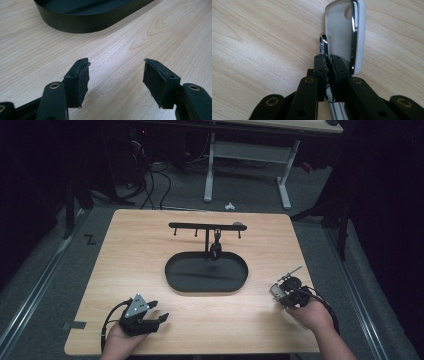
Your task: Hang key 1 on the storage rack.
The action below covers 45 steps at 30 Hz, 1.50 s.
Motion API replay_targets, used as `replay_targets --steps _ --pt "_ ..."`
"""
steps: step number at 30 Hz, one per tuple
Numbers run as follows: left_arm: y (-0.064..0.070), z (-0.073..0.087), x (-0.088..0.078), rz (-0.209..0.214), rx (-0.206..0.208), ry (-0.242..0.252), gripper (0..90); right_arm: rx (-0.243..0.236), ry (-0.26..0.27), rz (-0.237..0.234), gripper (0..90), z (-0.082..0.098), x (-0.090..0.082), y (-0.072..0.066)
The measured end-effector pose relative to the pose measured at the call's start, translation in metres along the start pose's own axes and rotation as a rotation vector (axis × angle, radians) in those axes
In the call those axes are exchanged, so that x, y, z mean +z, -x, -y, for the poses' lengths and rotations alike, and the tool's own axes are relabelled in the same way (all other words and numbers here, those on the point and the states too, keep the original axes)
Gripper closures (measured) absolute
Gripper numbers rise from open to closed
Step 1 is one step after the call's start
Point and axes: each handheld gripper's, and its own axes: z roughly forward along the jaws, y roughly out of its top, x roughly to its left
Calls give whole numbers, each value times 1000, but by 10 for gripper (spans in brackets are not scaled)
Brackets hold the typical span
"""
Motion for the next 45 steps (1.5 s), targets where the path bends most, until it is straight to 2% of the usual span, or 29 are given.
replay_targets --steps 11,21,27,35,37,39,45 --pt "0 0 0 3 0 -1 378 -26 -9 -14 835 0 1 -5" --pt "0 0 0 2 -1 0 378 -47 -36 -29 766 -2 4 -10" --pt "0 0 0 3 -1 0 378 -53 -52 -24 783 -5 5 -12" --pt "0 0 0 5 0 -3 378 -114 -44 -41 798 -9 1 -19" --pt "0 0 0 5 0 -4 378 -131 -58 -48 809 -10 2 -21" --pt "0 0 0 4 0 -1 378 -156 -74 -34 814 -9 4 -23" --pt "0 0 0 5 -1 0 378 -168 -77 -29 841 -9 5 -24"
